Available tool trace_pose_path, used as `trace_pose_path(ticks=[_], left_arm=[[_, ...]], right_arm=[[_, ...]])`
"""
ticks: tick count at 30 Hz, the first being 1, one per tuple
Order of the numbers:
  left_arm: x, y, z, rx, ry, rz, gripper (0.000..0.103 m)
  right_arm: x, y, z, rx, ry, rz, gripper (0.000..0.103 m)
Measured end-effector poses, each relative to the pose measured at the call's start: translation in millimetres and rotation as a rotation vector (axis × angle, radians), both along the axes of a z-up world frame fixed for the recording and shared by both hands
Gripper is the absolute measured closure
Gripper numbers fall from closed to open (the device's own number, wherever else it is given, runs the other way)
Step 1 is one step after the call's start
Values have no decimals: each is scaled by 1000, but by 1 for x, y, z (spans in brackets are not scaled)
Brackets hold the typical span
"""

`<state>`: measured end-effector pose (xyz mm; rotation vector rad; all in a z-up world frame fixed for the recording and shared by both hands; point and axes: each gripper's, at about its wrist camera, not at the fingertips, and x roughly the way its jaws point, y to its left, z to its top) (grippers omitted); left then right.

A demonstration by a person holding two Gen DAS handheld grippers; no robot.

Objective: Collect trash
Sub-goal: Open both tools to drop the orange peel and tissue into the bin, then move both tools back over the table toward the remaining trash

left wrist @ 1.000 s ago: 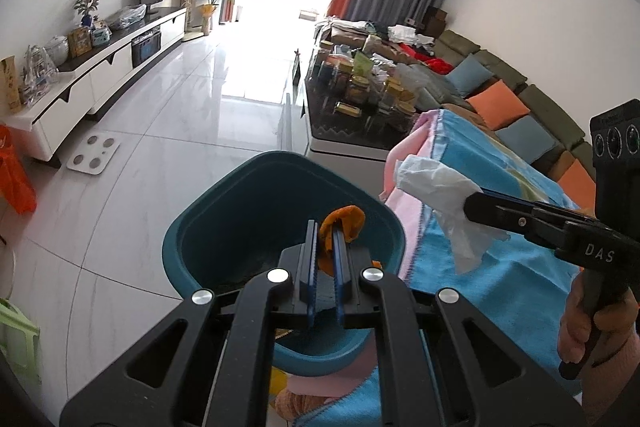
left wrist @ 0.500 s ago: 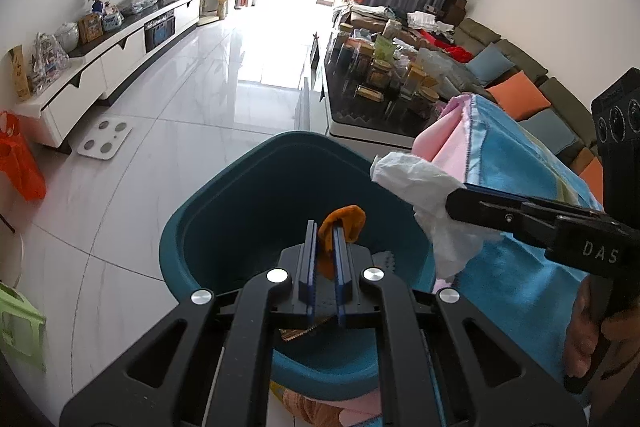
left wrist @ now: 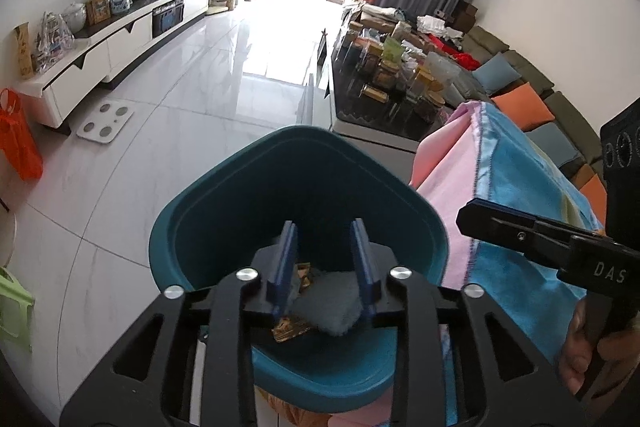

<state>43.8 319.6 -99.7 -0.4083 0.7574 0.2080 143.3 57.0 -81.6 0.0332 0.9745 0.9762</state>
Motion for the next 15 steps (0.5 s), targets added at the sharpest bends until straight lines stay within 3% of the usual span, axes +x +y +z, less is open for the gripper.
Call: trace_pose_path(ticks=[7,15], left_arm=[[-16,-29,23,20,-95,-91,56],[-12,-103,45,26,-172,-308,51]], right_arm=[[-17,-36,21,29,-69,6,68],[-37,-107,45,55,-170,-57,64]])
